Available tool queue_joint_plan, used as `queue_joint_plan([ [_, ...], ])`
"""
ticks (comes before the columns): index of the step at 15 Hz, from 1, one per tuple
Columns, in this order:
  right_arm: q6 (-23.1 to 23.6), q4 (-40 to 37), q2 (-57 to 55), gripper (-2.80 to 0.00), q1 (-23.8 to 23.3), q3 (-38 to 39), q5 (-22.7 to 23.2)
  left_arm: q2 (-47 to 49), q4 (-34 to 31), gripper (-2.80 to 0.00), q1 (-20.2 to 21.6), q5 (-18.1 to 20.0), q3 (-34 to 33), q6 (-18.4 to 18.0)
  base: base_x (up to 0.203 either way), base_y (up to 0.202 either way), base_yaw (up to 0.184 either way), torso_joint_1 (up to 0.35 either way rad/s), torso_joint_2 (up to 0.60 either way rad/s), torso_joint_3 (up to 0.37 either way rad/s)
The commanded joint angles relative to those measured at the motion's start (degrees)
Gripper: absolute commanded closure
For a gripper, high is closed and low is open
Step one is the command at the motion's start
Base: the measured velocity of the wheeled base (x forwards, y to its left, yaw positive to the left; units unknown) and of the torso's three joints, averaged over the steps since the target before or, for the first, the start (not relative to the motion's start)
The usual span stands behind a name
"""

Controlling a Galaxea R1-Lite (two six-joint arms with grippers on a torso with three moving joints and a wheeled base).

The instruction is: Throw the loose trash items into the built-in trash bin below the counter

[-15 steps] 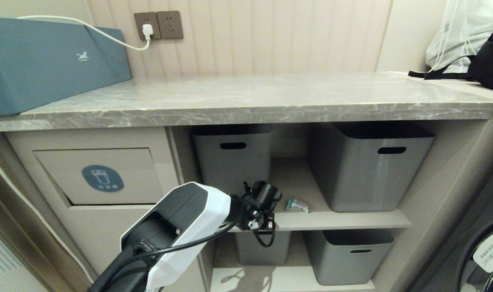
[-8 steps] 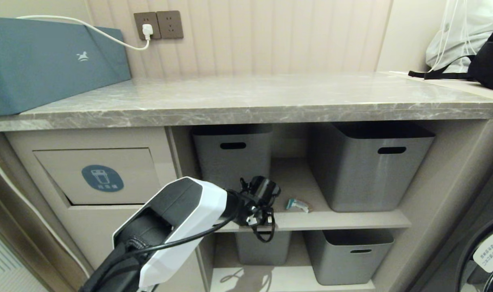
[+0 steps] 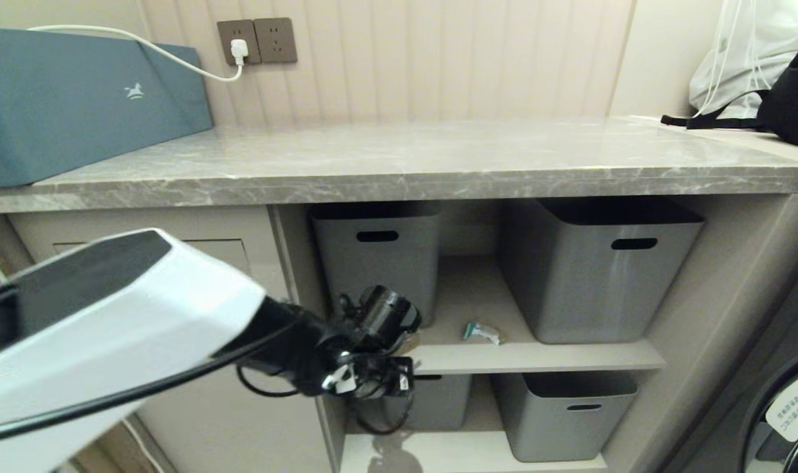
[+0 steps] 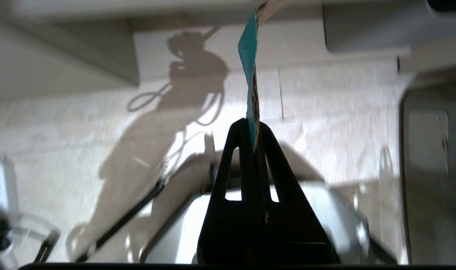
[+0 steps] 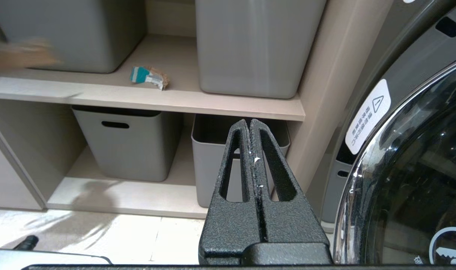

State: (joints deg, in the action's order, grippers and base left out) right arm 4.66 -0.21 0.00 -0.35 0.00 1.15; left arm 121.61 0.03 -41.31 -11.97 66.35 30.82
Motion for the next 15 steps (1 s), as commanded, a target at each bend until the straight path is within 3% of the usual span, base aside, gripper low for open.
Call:
queue_joint_plan([
  [1,0.0,0.0,-0.1,0.00,0.0,0.0,0.1,-16.3,1.7,0.00,0.1,0.3,-12.4,0.4,0.000,0.000,0.000,0.000,0.00,0.000],
  [5,0.4,-0.1,-0.1,0.00,0.0,-0.1,0.1,-38.7,4.6,0.00,1.4,1.1,-34.0,2.4,0.000,0.000,0.000,0.000,0.00,0.000],
  [8,0.3,0.0,-0.1,0.00,0.0,0.0,0.2,-50.3,5.2,0.00,4.6,1.3,-44.1,3.6,0.000,0.000,0.000,0.000,0.00,0.000],
  [9,0.2,0.0,-0.1,0.00,0.0,0.0,0.1,-51.6,5.4,0.00,7.1,1.3,-45.0,4.8,0.000,0.000,0.000,0.000,0.00,0.000],
  [11,0.3,0.0,-0.1,0.00,0.0,0.0,0.1,-52.3,5.5,0.00,8.6,0.5,-44.9,12.0,0.000,0.000,0.000,0.000,0.00,0.000],
  [13,0.3,0.0,-0.1,0.00,0.0,0.0,0.1,-52.1,5.7,0.00,14.4,-0.1,-44.3,12.7,0.000,0.000,0.000,0.000,0.00,0.000],
  [15,-0.2,0.0,-0.1,0.00,0.0,0.0,0.1,-52.0,5.8,0.00,23.1,-0.4,-43.2,12.6,0.000,0.000,0.000,0.000,0.00,0.000],
])
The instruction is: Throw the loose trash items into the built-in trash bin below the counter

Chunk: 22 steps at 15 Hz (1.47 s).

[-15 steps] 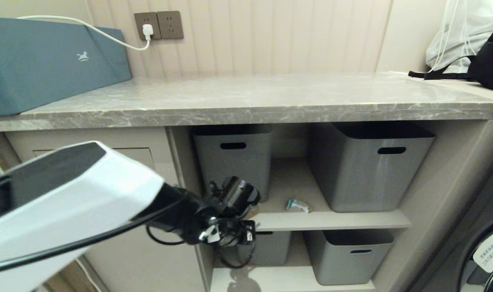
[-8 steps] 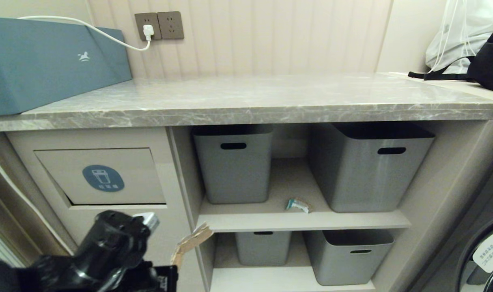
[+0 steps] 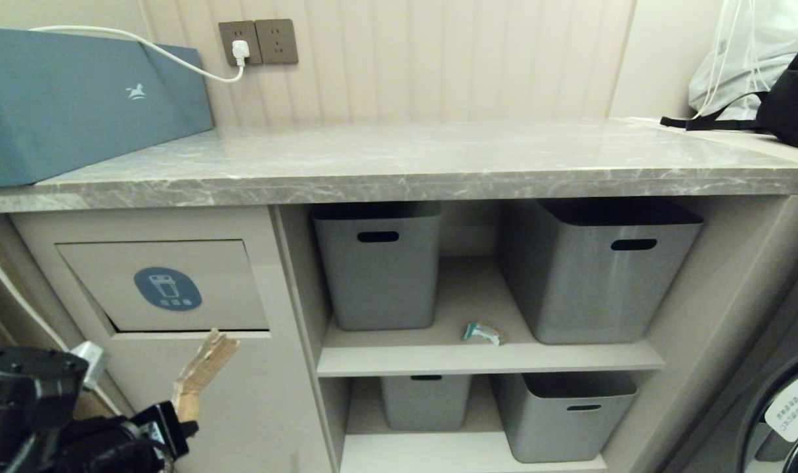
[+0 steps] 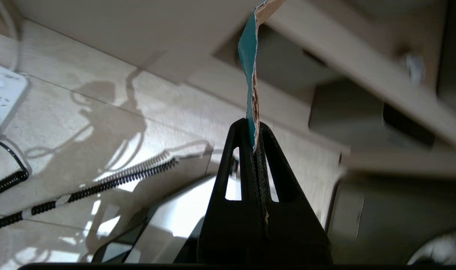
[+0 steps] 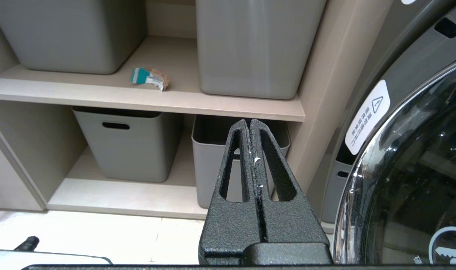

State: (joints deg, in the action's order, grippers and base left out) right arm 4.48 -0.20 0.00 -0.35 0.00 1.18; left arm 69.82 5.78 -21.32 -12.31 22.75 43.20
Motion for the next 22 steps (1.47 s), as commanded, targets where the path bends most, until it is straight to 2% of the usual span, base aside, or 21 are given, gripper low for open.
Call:
queue_joint_plan([
  [1,-0.1,0.0,-0.1,0.00,0.0,0.0,0.0,-0.1,0.1,0.00,6.6,-0.2,1.0,0.4,0.000,0.000,0.000,0.000,0.00,0.000],
  [2,-0.1,0.0,-0.1,0.00,0.0,0.0,0.0,0.3,0.3,0.00,9.2,0.0,1.8,0.9,0.000,0.000,0.000,0.000,0.00,0.000],
  [5,0.0,0.0,-0.1,0.00,0.0,0.0,0.0,7.8,2.8,0.00,15.3,2.3,4.7,8.2,0.000,0.000,0.000,0.000,0.00,0.000],
  [7,0.1,-0.1,-0.1,0.00,0.0,0.0,0.0,14.3,10.1,0.00,20.8,5.4,6.7,13.3,0.000,0.000,0.000,0.000,0.00,0.000],
  [9,0.0,-0.1,-0.1,0.00,0.0,0.0,0.0,20.6,16.7,0.00,22.4,7.1,8.0,22.4,0.000,0.000,0.000,0.000,0.00,0.000],
  [11,0.0,0.0,-0.1,0.00,0.0,0.0,0.0,26.4,20.5,0.00,24.6,7.4,11.4,35.5,0.000,0.000,0.000,0.000,0.00,0.000],
  [12,-0.1,0.0,-0.1,0.00,0.0,0.0,0.0,29.3,21.2,0.00,25.8,7.5,13.9,41.0,0.000,0.000,0.000,0.000,0.00,0.000],
  [14,-0.1,0.0,-0.1,0.00,0.0,0.0,0.0,33.8,21.8,0.00,26.6,7.5,18.7,48.9,0.000,0.000,0.000,0.000,0.00,0.000],
  [16,0.0,0.0,-0.1,0.00,0.0,0.0,0.0,37.9,21.9,0.00,26.8,6.7,24.0,52.3,0.000,0.000,0.000,0.000,0.00,0.000],
  [20,0.0,-0.1,-0.1,0.00,0.0,0.0,0.0,46.5,23.1,0.00,26.9,4.7,31.7,53.2,0.000,0.000,0.000,0.000,0.00,0.000],
  [22,0.1,-0.1,-0.1,0.00,0.0,0.0,0.1,50.4,27.6,0.00,26.9,4.7,33.1,53.1,0.000,0.000,0.000,0.000,0.00,0.000],
])
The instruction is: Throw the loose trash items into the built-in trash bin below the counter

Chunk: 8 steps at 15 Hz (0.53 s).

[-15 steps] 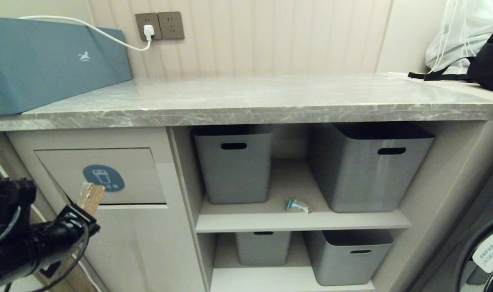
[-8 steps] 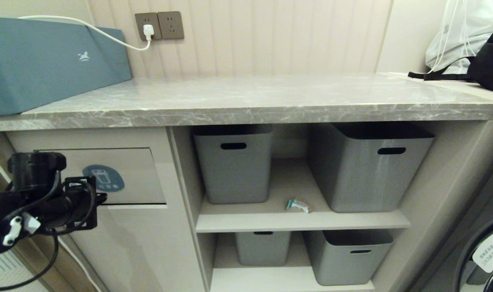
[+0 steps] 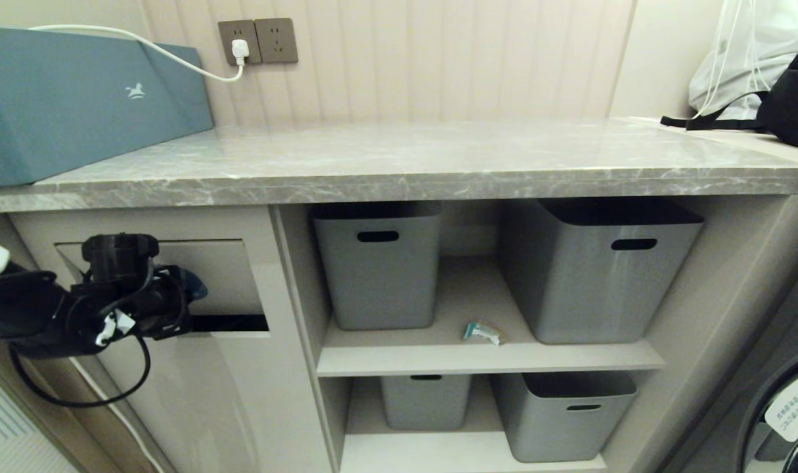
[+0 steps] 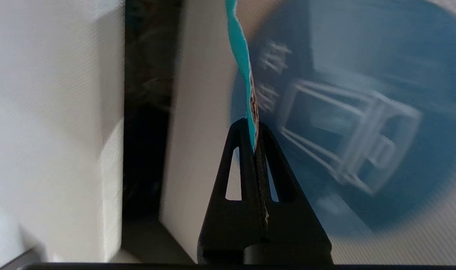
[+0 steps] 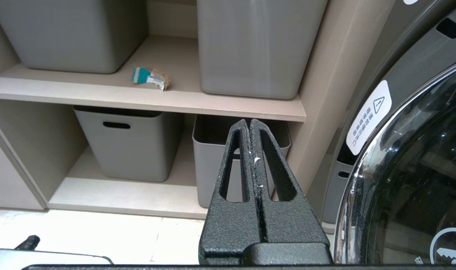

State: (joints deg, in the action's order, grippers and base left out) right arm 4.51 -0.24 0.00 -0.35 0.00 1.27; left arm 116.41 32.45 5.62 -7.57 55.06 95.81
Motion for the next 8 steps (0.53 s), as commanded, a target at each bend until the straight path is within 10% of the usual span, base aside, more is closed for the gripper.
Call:
queue_joint_plan([
  [1,0.0,0.0,-0.1,0.00,0.0,0.0,0.0,5.0,2.7,0.00,-0.1,-0.1,1.1,0.5,0.000,0.000,0.000,0.000,0.00,0.000],
  [8,-1.8,0.1,-0.1,0.00,0.1,0.0,-0.1,7.2,5.7,0.00,-0.3,-0.1,2.4,0.1,0.000,0.000,0.000,0.000,0.00,0.000],
])
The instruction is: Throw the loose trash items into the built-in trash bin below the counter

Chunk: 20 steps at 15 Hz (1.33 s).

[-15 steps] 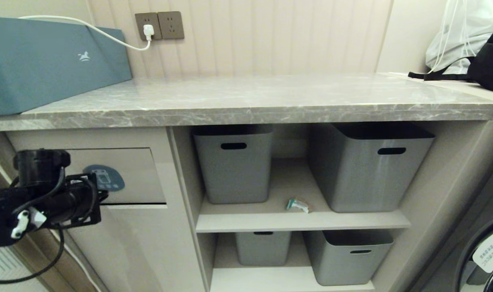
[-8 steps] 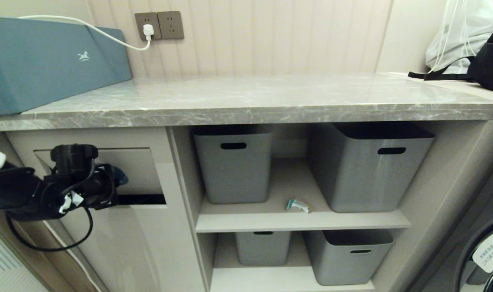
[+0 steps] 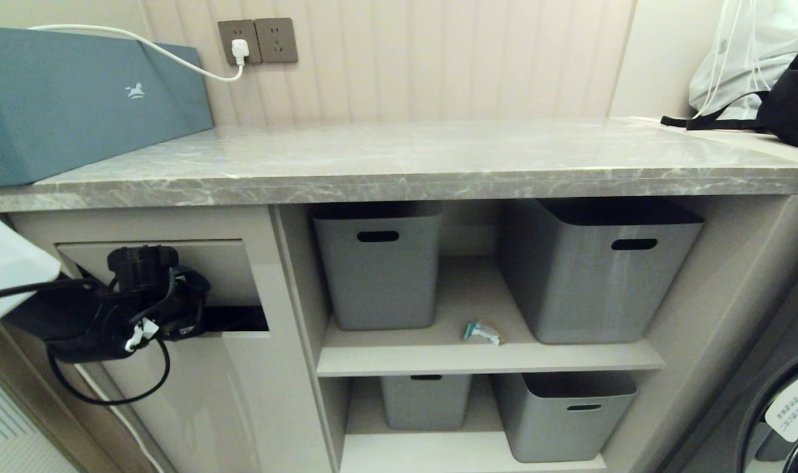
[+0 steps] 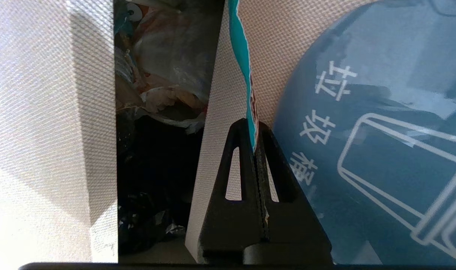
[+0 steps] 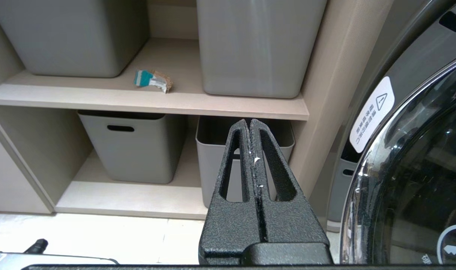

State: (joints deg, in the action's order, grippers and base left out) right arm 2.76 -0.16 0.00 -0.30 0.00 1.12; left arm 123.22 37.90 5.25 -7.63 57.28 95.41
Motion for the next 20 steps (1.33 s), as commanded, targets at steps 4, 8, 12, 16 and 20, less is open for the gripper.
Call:
queue_joint_plan([
  [4,-0.6,0.1,-0.1,0.00,0.1,0.0,-0.1,0.4,0.2,-2.80,-0.3,0.2,1.6,0.3,0.000,0.000,0.000,0.000,0.00,0.000],
  [8,-0.6,0.1,-0.1,0.00,0.1,0.0,-0.1,0.5,-0.1,-2.80,-0.5,0.1,3.8,0.1,0.000,0.000,0.000,0.000,0.00,0.000],
  [12,-0.6,0.1,-0.1,0.00,0.1,0.0,-0.1,-0.8,-0.1,-2.80,-0.8,-0.6,1.2,0.3,0.000,0.000,0.000,0.000,0.00,0.000],
  [16,-0.3,0.0,-0.1,0.00,0.1,0.0,0.0,-7.9,0.1,-2.80,-1.4,-2.8,-5.8,0.6,0.000,0.000,0.000,0.000,0.00,0.000],
  [20,-1.3,0.1,-0.1,0.00,0.1,0.0,-0.8,-19.2,0.2,-2.80,-1.8,-3.0,-15.6,0.6,0.000,0.000,0.000,0.000,0.00,0.000],
])
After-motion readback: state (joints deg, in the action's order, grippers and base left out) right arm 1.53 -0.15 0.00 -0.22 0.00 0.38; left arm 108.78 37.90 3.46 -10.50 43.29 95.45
